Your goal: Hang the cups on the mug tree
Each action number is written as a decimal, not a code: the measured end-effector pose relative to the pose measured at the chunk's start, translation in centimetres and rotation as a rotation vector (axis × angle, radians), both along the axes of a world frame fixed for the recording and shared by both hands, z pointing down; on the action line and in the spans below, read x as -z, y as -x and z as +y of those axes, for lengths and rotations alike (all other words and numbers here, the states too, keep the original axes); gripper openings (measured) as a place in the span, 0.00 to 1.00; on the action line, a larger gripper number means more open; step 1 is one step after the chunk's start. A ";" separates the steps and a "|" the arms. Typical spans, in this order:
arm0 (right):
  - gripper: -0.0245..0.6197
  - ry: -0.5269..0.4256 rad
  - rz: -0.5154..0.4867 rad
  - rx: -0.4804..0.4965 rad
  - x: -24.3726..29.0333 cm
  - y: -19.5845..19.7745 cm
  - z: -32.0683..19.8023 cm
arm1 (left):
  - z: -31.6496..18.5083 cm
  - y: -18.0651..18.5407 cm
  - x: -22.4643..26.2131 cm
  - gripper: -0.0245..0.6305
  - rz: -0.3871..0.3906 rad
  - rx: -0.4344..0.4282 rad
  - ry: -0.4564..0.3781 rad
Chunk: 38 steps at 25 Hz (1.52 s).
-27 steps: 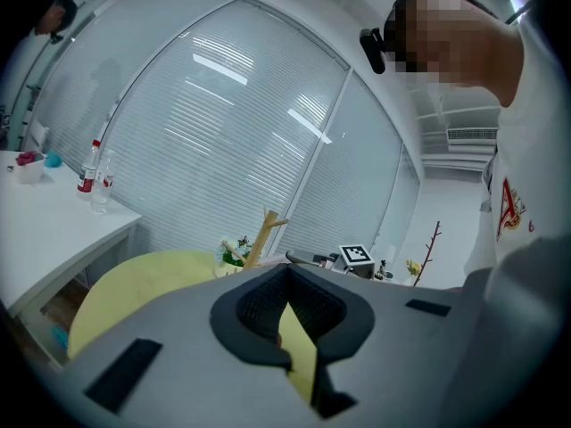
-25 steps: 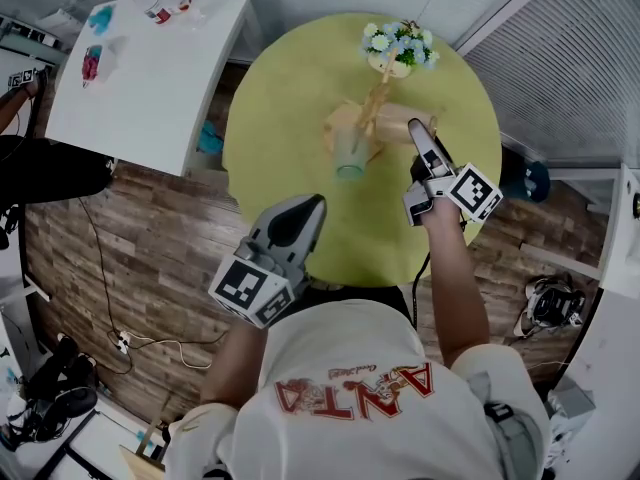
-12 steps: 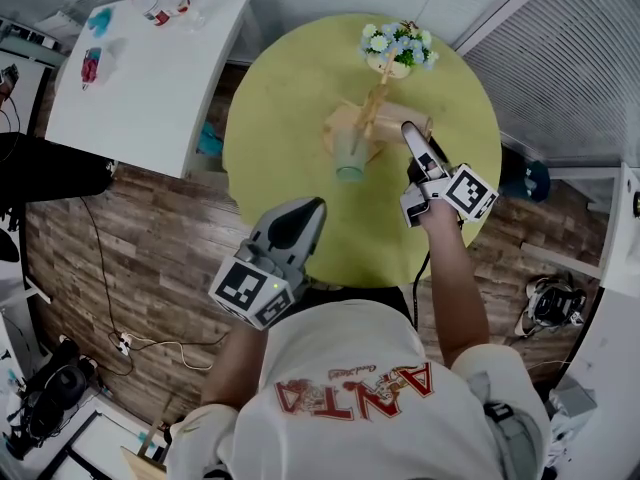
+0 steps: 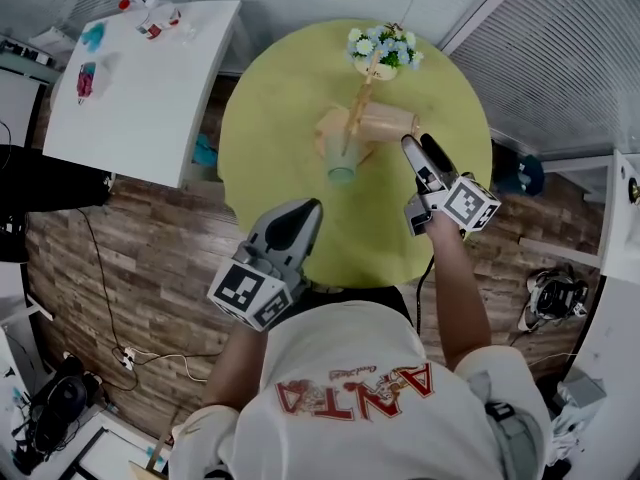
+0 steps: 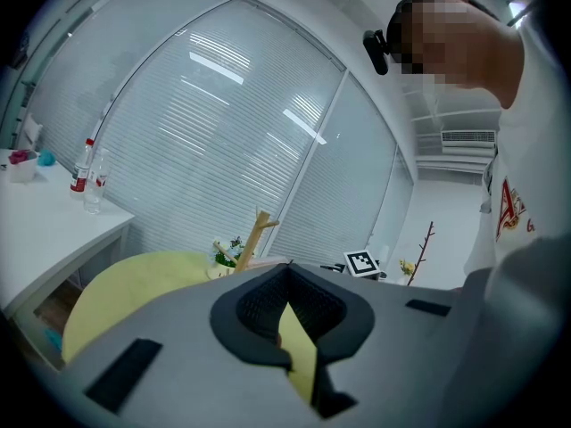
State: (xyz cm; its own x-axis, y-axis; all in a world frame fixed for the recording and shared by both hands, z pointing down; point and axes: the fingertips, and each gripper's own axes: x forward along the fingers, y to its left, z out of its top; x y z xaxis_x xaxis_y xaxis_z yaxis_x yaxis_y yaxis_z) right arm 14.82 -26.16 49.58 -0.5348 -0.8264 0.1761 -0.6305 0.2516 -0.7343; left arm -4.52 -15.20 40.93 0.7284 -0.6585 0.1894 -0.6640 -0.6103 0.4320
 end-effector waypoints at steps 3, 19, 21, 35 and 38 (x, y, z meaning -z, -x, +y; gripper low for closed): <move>0.56 -0.019 0.079 0.017 0.4 -0.3 2.1 | 0.0 -0.4 0.6 0.05 0.002 -0.014 -0.014; 0.04 -0.397 0.449 0.051 13.9 5.3 13.1 | 3.4 -0.7 6.7 0.05 0.049 -0.094 -0.178; 0.04 -0.415 0.458 0.037 15.5 5.6 14.2 | 4.2 -0.7 7.6 0.05 0.049 -0.105 -0.190; 0.04 -0.485 0.546 -0.024 20.5 5.5 17.4 | 6.6 -0.2 12.2 0.05 0.025 -0.130 -0.301; 0.04 -0.489 0.557 -0.013 20.7 5.6 17.6 | 6.8 -0.2 12.4 0.05 0.026 -0.126 -0.306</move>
State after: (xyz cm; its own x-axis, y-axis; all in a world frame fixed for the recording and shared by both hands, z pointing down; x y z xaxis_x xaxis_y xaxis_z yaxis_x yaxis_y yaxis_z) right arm 9.19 -8.61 28.86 -0.4633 -0.8857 0.0283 -0.8821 0.4579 -0.1107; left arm -4.30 -8.41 28.56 0.8095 -0.5867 -0.0226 -0.5666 -0.7907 0.2319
